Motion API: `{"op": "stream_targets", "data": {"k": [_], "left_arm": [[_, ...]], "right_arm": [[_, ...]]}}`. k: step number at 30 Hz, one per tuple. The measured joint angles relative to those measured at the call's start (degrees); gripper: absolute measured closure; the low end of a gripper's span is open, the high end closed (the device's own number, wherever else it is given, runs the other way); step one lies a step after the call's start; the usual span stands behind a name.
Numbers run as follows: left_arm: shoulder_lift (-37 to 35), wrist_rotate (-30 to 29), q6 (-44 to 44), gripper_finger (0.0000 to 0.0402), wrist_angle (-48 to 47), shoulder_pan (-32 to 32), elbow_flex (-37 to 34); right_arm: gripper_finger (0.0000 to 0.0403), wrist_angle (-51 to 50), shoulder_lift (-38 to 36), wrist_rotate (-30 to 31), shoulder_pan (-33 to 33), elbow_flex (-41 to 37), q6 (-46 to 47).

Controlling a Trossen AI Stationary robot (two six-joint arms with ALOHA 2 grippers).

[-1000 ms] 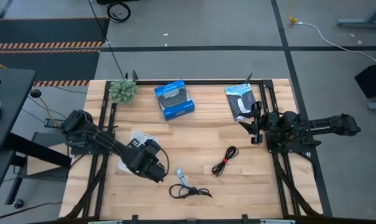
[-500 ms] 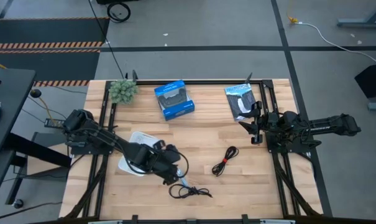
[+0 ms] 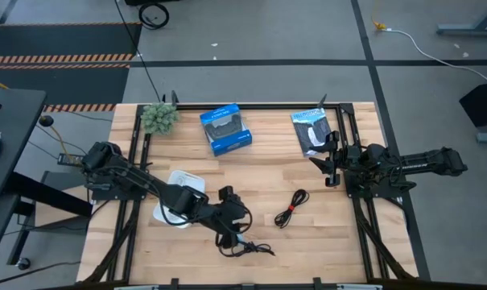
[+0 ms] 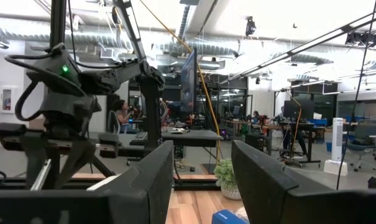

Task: Pick and place USB-C Cables
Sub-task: Put the blue charger cable into the white bin

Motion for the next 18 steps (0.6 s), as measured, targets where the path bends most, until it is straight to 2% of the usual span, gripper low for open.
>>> {"op": "stream_targets", "data": {"k": [8,13,18], "left_arm": [[5.1,8.9,-1.5,0.0225,9.0,-0.4,-0.1],[7.1,9.2,-2.1,0.0225,8.5,-0.7,-0.1],[7.2,9.0,-3.1,0.0225,2.9,-0.7,0.0]], "right_arm": [[0.0234,0.0,0.0,0.0,0.0,0.0,0.0],[0.0234,0.0,0.0,0.0,0.0,0.0,0.0],[0.0234,0.0,0.0,0.0,0.0,0.0,0.0]]}}
